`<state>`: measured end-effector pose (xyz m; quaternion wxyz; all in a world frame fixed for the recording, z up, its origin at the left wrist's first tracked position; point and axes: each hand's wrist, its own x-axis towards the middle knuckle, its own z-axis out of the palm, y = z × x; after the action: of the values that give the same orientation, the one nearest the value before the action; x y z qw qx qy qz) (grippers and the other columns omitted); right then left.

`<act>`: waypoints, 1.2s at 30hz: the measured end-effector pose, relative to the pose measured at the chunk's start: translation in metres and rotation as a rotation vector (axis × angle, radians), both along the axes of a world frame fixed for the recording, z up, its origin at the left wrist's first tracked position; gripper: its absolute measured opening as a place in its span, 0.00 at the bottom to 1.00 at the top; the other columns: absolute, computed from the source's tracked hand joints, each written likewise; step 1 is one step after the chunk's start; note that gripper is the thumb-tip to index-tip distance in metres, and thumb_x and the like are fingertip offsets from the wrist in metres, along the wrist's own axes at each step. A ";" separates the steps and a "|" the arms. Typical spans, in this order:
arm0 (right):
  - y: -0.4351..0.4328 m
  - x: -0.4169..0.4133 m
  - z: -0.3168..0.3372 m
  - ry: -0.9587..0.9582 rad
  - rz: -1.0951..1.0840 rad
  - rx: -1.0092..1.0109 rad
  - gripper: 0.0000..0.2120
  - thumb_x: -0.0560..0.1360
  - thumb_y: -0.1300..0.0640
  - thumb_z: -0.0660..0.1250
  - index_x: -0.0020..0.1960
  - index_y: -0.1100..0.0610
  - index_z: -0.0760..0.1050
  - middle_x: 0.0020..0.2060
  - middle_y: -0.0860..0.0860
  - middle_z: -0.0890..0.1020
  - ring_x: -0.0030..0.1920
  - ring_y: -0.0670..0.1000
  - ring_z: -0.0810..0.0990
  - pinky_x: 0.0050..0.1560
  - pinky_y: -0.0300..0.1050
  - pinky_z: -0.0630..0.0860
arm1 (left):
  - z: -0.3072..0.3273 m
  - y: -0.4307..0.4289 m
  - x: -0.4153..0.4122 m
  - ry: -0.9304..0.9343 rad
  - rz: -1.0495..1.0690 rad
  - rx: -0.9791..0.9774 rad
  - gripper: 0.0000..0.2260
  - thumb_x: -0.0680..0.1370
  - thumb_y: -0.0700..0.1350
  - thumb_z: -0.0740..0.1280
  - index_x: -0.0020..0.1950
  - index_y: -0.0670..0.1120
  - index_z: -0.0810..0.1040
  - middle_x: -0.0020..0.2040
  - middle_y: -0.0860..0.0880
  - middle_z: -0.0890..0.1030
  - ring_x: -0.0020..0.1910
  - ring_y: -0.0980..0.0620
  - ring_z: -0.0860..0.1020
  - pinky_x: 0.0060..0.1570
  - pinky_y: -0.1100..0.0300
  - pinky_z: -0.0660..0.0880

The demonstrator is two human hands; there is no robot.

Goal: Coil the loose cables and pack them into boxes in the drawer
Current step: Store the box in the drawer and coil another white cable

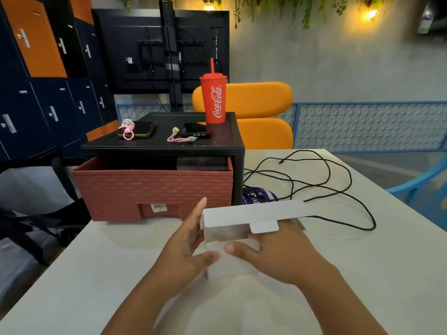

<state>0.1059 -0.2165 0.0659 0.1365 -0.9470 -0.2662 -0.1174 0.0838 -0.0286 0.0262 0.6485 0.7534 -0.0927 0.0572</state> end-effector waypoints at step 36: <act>0.048 0.026 -0.058 0.377 0.000 0.568 0.32 0.75 0.59 0.64 0.74 0.44 0.55 0.55 0.45 0.72 0.50 0.45 0.75 0.57 0.37 0.73 | -0.008 0.065 0.019 -0.078 0.690 0.215 0.34 0.66 0.39 0.76 0.67 0.58 0.66 0.62 0.54 0.75 0.60 0.50 0.74 0.57 0.49 0.74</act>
<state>0.1321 -0.1688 0.0074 0.4415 -0.8762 -0.1928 -0.0097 0.1023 0.0360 0.0185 0.5043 0.8014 0.1368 0.2910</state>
